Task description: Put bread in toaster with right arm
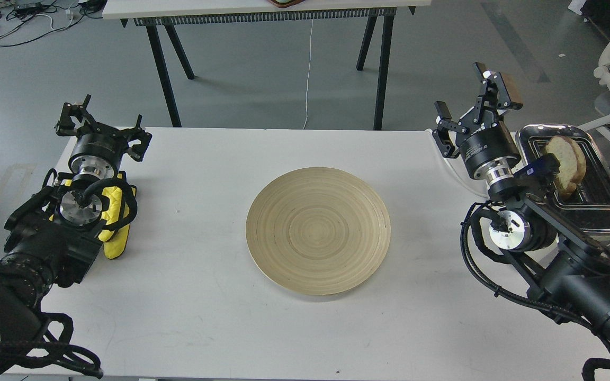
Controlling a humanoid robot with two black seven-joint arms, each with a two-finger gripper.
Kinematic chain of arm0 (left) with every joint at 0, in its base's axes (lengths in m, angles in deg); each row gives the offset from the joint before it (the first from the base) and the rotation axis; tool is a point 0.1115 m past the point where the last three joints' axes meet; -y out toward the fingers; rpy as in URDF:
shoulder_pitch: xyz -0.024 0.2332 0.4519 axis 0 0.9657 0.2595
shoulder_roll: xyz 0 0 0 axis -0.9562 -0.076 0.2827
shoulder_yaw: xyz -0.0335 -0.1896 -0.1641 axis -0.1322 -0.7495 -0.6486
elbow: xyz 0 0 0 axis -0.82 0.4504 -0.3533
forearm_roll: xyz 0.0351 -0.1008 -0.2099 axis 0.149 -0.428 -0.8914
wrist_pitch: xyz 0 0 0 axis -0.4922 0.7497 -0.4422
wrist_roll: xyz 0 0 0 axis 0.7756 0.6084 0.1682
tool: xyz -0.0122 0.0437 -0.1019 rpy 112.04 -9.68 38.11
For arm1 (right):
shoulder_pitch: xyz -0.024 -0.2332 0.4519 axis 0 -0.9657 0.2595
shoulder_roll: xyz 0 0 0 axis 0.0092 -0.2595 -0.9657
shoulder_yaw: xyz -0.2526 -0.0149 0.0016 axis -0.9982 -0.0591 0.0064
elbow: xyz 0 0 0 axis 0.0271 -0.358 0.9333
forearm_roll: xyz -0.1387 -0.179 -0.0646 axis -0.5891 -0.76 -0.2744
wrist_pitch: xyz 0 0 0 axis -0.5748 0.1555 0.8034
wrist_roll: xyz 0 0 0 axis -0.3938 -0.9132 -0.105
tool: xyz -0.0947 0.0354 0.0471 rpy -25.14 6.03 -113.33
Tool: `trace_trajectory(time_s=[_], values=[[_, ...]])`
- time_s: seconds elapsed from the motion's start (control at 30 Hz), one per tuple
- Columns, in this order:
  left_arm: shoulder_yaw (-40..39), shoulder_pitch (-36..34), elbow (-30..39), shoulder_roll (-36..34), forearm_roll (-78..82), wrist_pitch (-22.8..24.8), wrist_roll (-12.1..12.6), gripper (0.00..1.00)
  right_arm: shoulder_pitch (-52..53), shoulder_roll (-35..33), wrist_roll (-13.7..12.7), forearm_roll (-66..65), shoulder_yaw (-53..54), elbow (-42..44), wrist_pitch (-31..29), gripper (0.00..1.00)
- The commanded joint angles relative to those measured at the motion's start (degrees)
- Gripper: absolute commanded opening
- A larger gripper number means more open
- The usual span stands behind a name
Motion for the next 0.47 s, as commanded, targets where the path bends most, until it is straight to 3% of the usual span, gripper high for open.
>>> trace_trajectory(time_s=[0.0,0.1,0.43], values=[[0.00,0.00,0.00,0.00,0.00,0.00,-0.01,1.00,-0.75,5.24,0.00,1.28,1.32,6.60,-5.92,0.97],[0.00,0.00,0.00,0.00,0.00,0.00,-0.01,1.00,-0.75,6.56,0.00,3.47,2.03,9.68,-8.30,0.97],[0.00,0.00,0.00,0.00,0.00,0.00,-0.01,1.00,-0.92,6.21,0.00,9.19,2.47,9.60,-7.87,0.97]])
